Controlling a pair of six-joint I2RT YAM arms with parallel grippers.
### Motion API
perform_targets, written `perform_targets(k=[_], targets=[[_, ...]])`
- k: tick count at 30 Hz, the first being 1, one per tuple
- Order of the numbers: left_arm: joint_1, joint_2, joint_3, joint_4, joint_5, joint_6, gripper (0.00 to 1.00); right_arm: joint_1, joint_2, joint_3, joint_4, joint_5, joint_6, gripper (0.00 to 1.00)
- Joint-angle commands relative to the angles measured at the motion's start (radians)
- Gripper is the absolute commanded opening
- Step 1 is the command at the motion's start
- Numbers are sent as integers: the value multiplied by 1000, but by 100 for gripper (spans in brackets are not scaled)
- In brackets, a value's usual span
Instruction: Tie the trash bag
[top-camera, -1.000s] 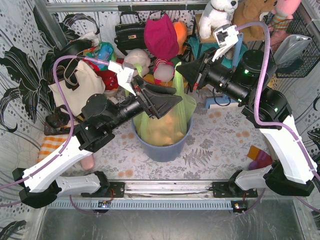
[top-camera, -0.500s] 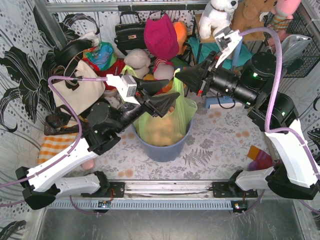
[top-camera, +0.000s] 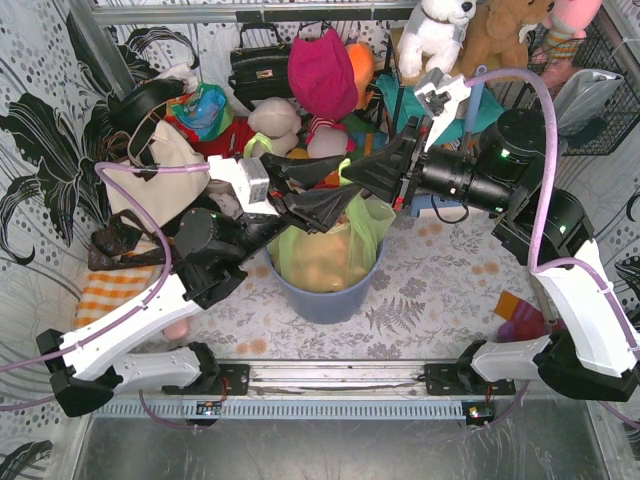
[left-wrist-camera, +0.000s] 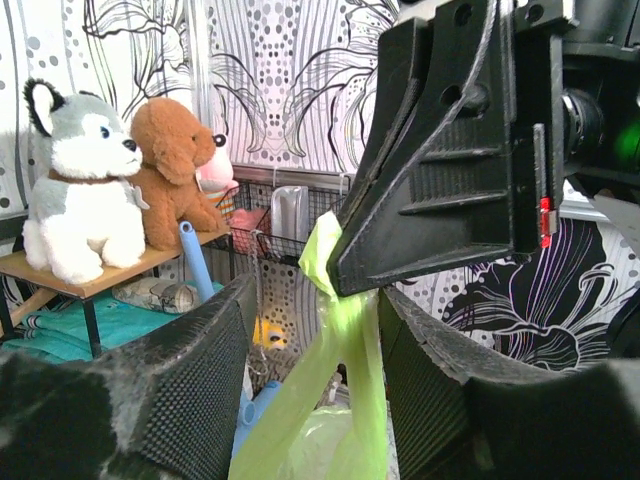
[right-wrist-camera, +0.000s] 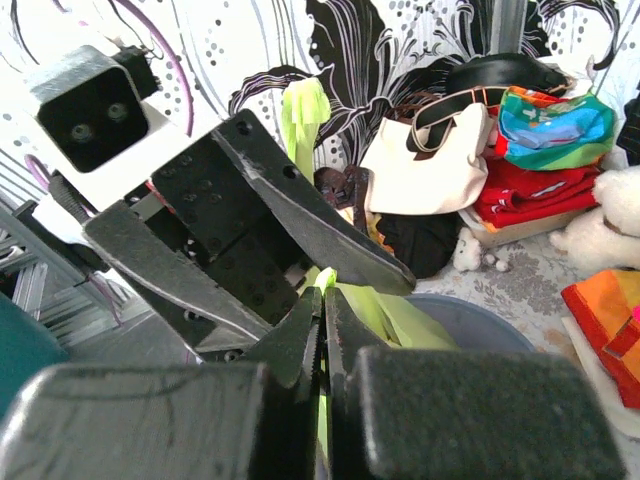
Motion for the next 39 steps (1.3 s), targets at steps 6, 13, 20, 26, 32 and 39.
perform_targets(k=[6, 13, 20, 26, 32, 39], targets=[[-4, 21, 21, 41, 34, 26, 45, -3, -26, -7, 67, -67, -14, 0], [-4, 22, 31, 43, 100, 5, 23, -3, -34, -14, 64, -61, -11, 0], [-4, -7, 3, 22, 175, 24, 1, -3, -20, 16, 101, -31, 7, 16], [-4, -47, -53, 38, 265, 36, 0, -3, 90, 155, 100, -47, 36, 44], [-4, -87, -90, 47, 324, 42, 0, -3, 281, 375, 38, -107, 110, 58], [-4, -120, -120, 51, 323, 38, 0, -3, 430, 491, 40, -202, 204, 64]])
